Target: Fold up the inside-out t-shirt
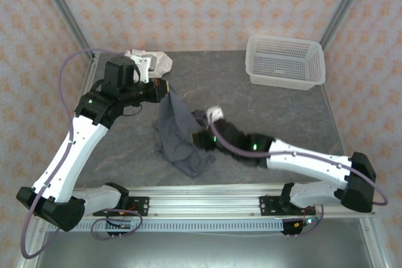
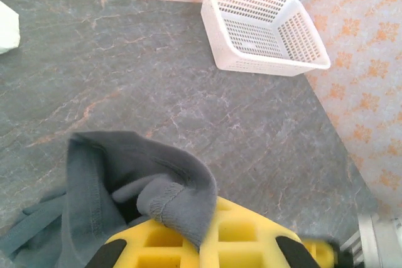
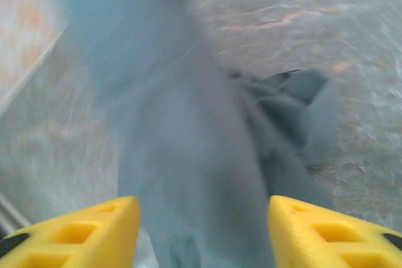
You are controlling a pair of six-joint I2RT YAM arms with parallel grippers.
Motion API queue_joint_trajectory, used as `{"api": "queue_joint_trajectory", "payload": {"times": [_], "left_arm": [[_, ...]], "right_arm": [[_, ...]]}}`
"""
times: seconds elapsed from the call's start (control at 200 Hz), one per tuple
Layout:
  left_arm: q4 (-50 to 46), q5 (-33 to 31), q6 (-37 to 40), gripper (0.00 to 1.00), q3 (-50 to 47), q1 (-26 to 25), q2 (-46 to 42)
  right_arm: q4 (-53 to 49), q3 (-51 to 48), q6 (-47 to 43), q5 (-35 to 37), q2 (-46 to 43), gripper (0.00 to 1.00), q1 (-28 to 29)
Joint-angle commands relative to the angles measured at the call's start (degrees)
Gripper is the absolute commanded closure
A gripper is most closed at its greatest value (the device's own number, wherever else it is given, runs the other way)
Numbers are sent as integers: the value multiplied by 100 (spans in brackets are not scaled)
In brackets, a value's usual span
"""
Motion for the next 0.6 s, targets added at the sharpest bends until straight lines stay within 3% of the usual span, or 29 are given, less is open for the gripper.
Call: {"api": "queue_joint_trajectory", "payload": {"times": [0.0, 0.09, 0.13, 0.3, 0.365, 0.395, 0.425, 0.5, 0.54, 0.575, 0.595], "left_arm": [[-316, 45, -136, 100, 135, 68, 30], [-395, -2, -125, 100, 208, 85, 44], [-392, 4, -125, 100, 217, 95, 45], [-409, -34, -117, 100, 209, 129, 44], [-409, -27, -123, 100, 179, 146, 58], [-409, -19, -128, 100, 165, 153, 57], [-409, -16, -125, 100, 148, 156, 50], [-427, -33, -108, 100, 130, 173, 23], [-427, -42, -108, 100, 114, 181, -1], [-399, -42, -121, 100, 97, 191, -13], [-388, -38, -137, 100, 94, 198, -13]], "right_arm": [[1098, -524, -1184, 1254, 95, 28, 741], [1131, -323, -1221, 2314, 676, 26, 1088], [1118, -144, -1248, 2828, 999, 16, 1188], [1350, 650, -1556, 5613, 2557, 10, 1533], [755, 1031, -952, 6500, 3032, 6, 1505], [-63, 1252, -213, 6762, 3167, 7, 1458], [-1516, 1550, 1193, 6974, 3283, 10, 1395], [-6493, 2390, 6800, 7411, 3746, 34, 1280], [-8601, 2581, 9194, 7636, 4113, 47, 1287], [-8737, 2556, 8954, 7945, 4301, 57, 1324], [-8738, 2575, 8735, 8050, 4369, 68, 1357]]}}
